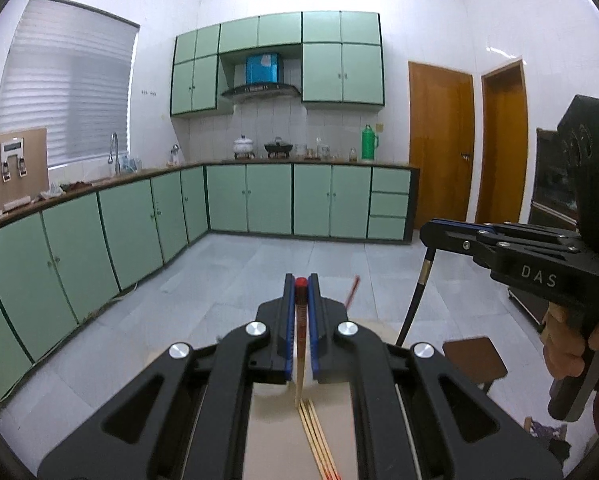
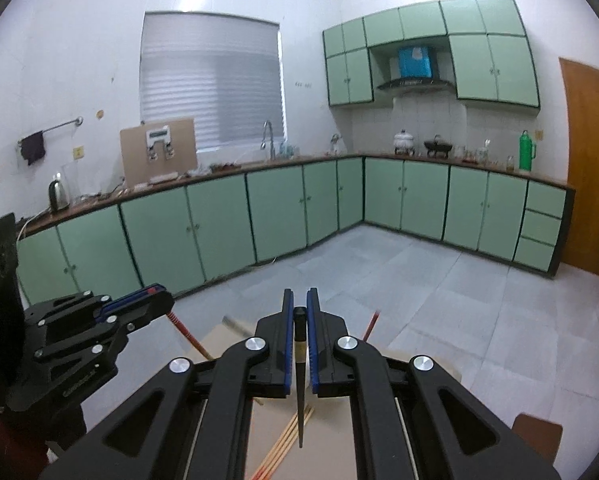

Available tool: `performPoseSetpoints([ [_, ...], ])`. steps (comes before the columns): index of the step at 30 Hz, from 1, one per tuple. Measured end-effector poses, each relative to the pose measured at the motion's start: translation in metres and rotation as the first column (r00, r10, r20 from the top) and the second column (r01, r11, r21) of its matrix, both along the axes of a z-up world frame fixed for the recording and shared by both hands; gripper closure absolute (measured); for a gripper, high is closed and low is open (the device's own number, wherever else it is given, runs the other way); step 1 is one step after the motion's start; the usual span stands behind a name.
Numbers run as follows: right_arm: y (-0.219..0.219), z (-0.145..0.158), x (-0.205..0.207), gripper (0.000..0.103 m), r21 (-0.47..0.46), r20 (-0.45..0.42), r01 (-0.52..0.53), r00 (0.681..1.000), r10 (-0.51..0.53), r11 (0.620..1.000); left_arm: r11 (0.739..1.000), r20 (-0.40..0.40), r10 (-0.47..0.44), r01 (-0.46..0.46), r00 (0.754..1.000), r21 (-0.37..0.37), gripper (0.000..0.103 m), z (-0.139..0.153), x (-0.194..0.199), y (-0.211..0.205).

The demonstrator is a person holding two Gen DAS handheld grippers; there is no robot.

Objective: Organize utensils
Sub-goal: 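Lift both chopsticks and carry them over the white holder, then open both tools to drop the chopsticks into the holder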

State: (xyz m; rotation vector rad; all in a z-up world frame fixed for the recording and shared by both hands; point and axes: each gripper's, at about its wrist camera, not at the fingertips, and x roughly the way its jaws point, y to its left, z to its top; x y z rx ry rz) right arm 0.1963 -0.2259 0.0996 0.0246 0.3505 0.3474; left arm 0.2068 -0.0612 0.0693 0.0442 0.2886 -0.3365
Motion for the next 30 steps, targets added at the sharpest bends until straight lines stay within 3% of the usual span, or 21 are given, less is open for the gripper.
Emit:
performPoseSetpoints([
  [7, -0.004, 0.028, 0.056, 0.097, 0.065, 0.097, 0.055, 0.993, -0.061, 0.996, 1.000, 0.041, 0.002, -0.001, 0.999, -0.027, 0.098, 0.021, 0.054, -0.007],
  [11, 0.002, 0.025, 0.090, 0.097, 0.043, 0.106, 0.090, 0.990, -0.094, 0.995, 1.000, 0.047, 0.013, -0.012, 0.999, -0.015, 0.098, 0.018, 0.086, -0.016],
  [19, 0.012, -0.028, 0.150, 0.097, -0.022, 0.034, 0.134, 0.990, -0.133, 0.991, 0.999, -0.033, 0.035, -0.034, 0.999, 0.021, 0.098, -0.027, 0.147, -0.027],
  [30, 0.007, -0.086, 0.173, 0.097, -0.054, -0.091, 0.129, 0.987, -0.134, 0.990, 0.997, -0.146, 0.042, -0.032, 0.988, 0.068, 0.097, -0.085, 0.180, -0.016],
])
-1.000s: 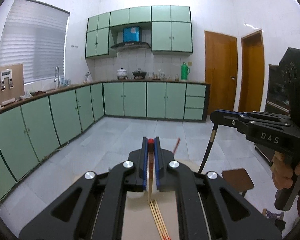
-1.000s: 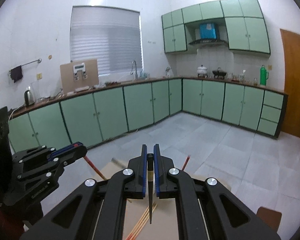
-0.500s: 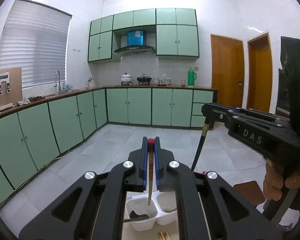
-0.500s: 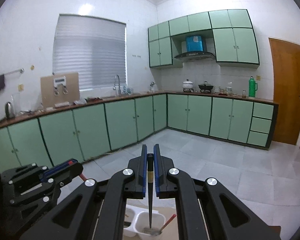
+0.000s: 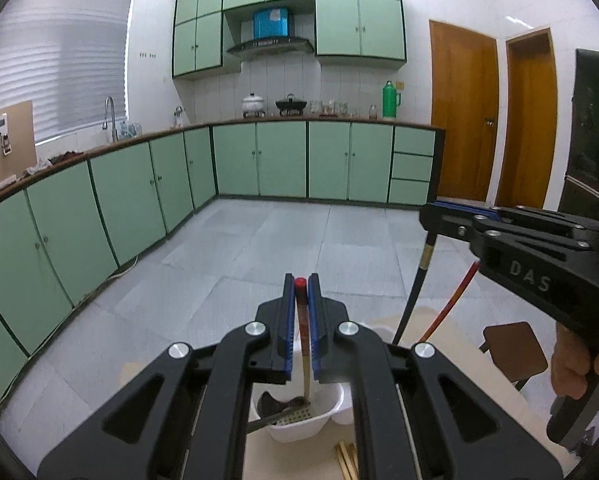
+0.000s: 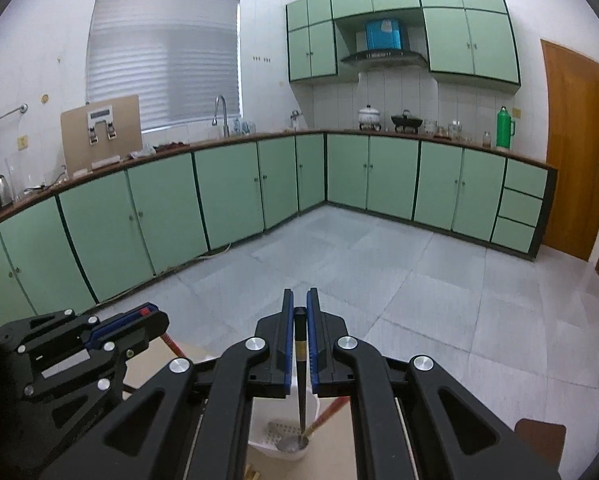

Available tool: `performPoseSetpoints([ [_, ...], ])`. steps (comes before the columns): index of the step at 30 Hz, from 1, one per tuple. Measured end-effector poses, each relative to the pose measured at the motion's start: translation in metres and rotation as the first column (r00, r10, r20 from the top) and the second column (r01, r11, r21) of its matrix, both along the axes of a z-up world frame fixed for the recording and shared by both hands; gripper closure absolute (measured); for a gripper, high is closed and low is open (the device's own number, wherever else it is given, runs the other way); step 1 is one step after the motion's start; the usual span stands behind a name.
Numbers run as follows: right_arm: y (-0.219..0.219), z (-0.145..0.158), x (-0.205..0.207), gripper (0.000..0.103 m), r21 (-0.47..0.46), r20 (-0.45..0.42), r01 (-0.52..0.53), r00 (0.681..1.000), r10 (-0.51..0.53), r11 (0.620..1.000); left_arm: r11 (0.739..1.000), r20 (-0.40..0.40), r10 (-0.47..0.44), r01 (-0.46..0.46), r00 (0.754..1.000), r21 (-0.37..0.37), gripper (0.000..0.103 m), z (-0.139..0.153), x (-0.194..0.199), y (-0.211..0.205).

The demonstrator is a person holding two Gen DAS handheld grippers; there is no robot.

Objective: Organize utensils
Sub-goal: 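Open both tools to drop the chopsticks into the holder, then move both tools back down toward the remaining chopsticks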

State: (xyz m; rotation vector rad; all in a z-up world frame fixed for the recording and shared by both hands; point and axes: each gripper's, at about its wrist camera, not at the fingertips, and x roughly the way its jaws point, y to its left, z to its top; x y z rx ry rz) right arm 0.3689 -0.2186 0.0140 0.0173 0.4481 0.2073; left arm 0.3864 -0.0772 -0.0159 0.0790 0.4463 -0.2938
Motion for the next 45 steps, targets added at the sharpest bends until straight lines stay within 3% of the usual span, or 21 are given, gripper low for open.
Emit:
performPoseSetpoints([
  [5, -0.007, -0.012, -0.002, 0.095, 0.014, -0.037, 0.005, 0.999, -0.004, 1.000, 1.000, -0.031, 0.002, -0.001, 1.000, 0.004, 0.096, -0.011, 0.002, 0.010],
  [7, -0.013, -0.011, -0.007, 0.088, 0.024, -0.031, 0.014, 0.999, -0.014, 1.000, 1.000, -0.030, 0.007, -0.007, 1.000, -0.004, 0.096, -0.009, -0.002, 0.015],
  [9, -0.020, -0.007, -0.015, 0.076, 0.042, -0.015, 0.025, 1.000, -0.024, 0.999, 1.000, -0.027, 0.012, -0.012, 1.000, -0.015, 0.088, -0.006, -0.007, 0.020],
  [11, -0.028, -0.003, -0.023, 0.067, 0.059, 0.000, 0.041, 0.999, -0.042, 0.997, 0.999, -0.015, 0.022, -0.022, 1.000, -0.039, 0.072, 0.001, -0.015, 0.027],
  [19, -0.054, 0.008, -0.087, 0.034, 0.100, 0.067, 0.096, 0.992, -0.103, 0.990, 0.997, 0.038, 0.052, -0.050, 0.998, -0.051, 0.046, 0.014, -0.073, 0.046],
  [25, -0.049, -0.017, -0.152, 0.010, 0.077, 0.073, 0.108, 0.991, -0.114, 0.991, 0.996, -0.003, 0.070, -0.070, 0.998, -0.062, 0.033, -0.010, -0.133, 0.058],
  [28, -0.044, -0.035, -0.177, 0.006, 0.077, 0.046, 0.113, 0.992, -0.116, 0.991, 0.995, -0.044, 0.085, -0.087, 0.995, -0.054, 0.024, -0.029, -0.159, 0.063],
  [32, -0.031, -0.066, -0.209, 0.006, 0.075, -0.021, 0.116, 0.993, -0.115, 0.990, 0.993, -0.113, 0.102, -0.109, 0.988, -0.053, 0.021, -0.055, -0.190, 0.074],
  [45, 0.016, -0.163, -0.265, 0.006, 0.015, -0.236, 0.086, 0.968, -0.081, 0.996, 0.989, -0.289, 0.145, -0.132, 0.946, 0.063, 0.019, -0.142, -0.243, 0.095],
])
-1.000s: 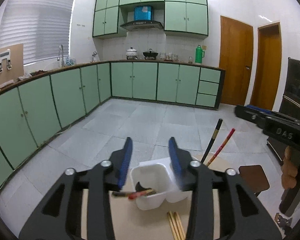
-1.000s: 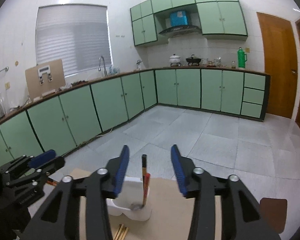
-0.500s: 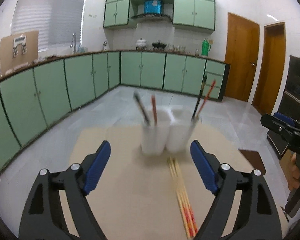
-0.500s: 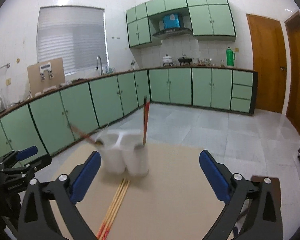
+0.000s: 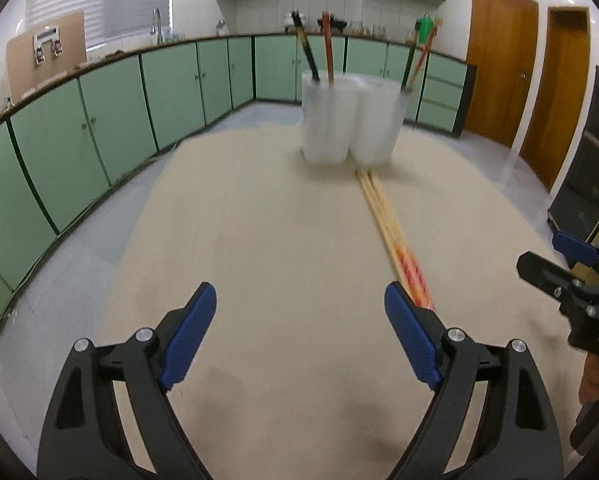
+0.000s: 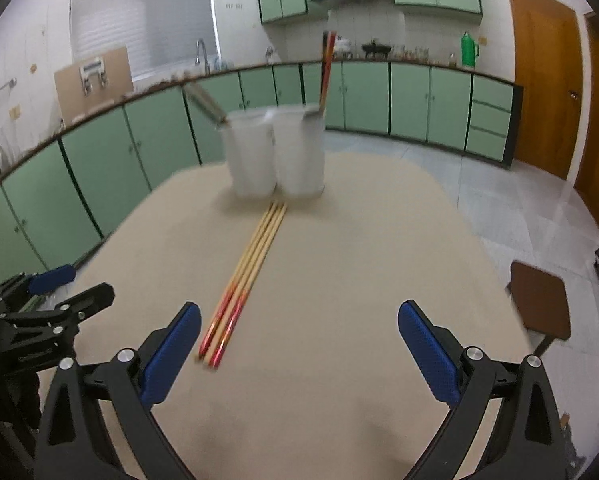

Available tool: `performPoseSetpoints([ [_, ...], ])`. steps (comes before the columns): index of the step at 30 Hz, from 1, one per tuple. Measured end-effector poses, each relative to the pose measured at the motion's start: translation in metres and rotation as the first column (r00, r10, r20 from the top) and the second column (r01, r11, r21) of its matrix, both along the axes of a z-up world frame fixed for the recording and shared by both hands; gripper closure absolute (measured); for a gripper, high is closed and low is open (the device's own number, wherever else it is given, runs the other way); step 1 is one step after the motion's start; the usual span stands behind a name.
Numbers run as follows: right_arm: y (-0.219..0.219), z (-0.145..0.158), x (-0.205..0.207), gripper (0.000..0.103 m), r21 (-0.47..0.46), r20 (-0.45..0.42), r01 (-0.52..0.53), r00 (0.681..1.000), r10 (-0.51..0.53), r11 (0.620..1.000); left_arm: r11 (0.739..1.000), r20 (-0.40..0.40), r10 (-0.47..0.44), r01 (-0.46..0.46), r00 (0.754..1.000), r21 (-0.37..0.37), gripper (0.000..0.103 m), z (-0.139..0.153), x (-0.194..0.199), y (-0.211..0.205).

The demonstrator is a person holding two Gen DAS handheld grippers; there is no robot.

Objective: Organize utensils
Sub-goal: 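Move both tools back down toward the remaining chopsticks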

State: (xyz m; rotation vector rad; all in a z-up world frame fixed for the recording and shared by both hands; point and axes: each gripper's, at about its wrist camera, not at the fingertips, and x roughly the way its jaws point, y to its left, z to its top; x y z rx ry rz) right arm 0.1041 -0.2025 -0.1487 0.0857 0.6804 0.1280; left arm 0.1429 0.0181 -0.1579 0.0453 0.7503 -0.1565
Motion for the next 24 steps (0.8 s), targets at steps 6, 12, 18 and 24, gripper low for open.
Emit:
performPoseSetpoints([
  [6, 0.026, -0.027, -0.006, 0.019, -0.036, -0.059, -0.045, 0.997, 0.042, 0.998, 0.999, -0.032, -0.008, 0.009, 0.999, 0.036, 0.019, -0.014, -0.008, -0.002],
  [12, 0.041, -0.040, 0.004, 0.030, -0.057, -0.117, -0.067, 0.991, 0.060, 0.996, 0.999, -0.043, 0.003, -0.001, 0.999, 0.037, 0.019, -0.018, -0.011, 0.001],
  [18, 0.052, -0.048, 0.014, 0.033, -0.056, -0.169, -0.092, 0.982, 0.081, 0.994, 0.999, -0.041, 0.004, -0.003, 0.999, 0.032, 0.019, -0.018, -0.011, 0.001],
  [24, 0.049, -0.050, 0.019, 0.036, -0.081, -0.189, -0.068, 0.981, 0.051, 0.994, 1.000, -0.048, 0.002, -0.001, 0.999, 0.026, 0.019, -0.019, -0.010, 0.000],
])
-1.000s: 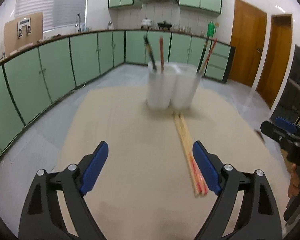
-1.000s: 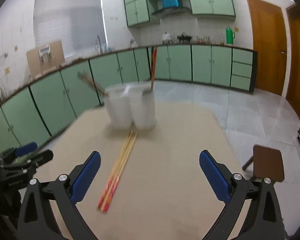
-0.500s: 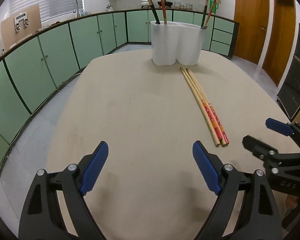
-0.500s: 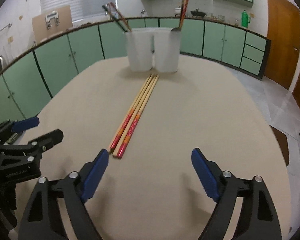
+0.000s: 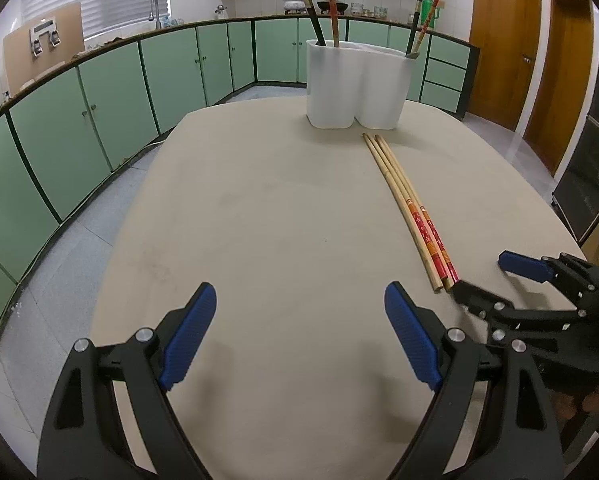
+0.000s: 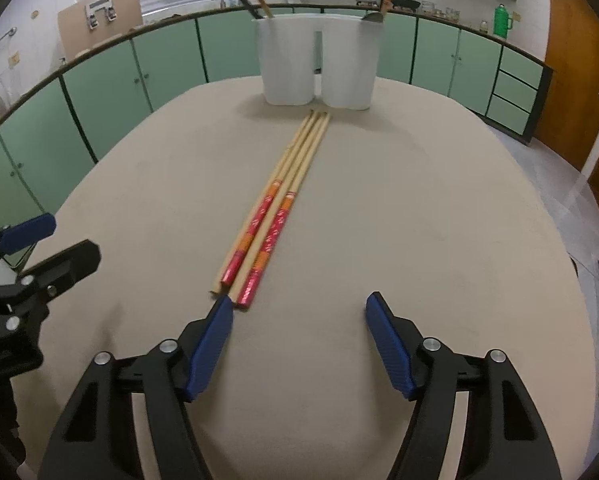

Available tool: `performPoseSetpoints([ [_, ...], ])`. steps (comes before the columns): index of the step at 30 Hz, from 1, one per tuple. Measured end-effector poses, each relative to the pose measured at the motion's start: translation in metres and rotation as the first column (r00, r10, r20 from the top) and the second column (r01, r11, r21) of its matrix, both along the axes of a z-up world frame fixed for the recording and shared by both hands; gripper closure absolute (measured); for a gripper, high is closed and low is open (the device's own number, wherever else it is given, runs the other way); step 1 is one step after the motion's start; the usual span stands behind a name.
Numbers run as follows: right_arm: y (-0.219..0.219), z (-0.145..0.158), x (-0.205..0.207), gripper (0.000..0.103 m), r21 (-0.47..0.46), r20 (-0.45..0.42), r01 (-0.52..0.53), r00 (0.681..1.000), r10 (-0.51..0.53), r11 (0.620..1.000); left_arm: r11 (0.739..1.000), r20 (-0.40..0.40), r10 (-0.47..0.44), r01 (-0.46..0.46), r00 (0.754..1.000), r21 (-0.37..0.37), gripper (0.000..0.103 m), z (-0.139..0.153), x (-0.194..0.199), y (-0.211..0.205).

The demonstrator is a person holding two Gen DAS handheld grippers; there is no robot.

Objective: Organize utensils
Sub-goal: 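Move both tools back down toward the remaining chopsticks, then close the right tool on the end of a red-patterned chopstick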

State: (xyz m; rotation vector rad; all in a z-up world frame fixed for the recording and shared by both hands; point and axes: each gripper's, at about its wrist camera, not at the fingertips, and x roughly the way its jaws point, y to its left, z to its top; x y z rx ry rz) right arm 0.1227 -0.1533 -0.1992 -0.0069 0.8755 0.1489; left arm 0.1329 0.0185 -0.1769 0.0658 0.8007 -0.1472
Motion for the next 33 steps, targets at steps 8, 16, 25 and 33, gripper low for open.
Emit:
performPoseSetpoints([
  [8, -0.029, 0.008, -0.009, 0.037, 0.014, 0.022, 0.049, 0.999, -0.049, 0.999, 1.000, -0.010, -0.010, 0.010, 1.000, -0.002, 0.019, -0.002, 0.001, -0.006],
  [16, -0.008, 0.005, -0.002, 0.040, 0.028, 0.022, -0.007, 1.000, 0.006, 1.000, 1.000, -0.016, -0.017, 0.017, 1.000, 0.003, 0.019, -0.003, 0.000, -0.012],
  [25, -0.011, 0.000, 0.005, 0.043, -0.040, -0.008, 0.022, 1.000, -0.022, 0.999, 1.000, -0.022, -0.009, 0.009, 1.000, -0.004, 0.019, -0.005, 0.001, -0.011],
  [33, -0.034, 0.006, -0.010, 0.049, 0.055, 0.005, 0.033, 0.999, -0.034, 0.998, 1.000, -0.030, -0.016, 0.016, 0.999, -0.006, 0.019, -0.008, 0.000, -0.016],
])
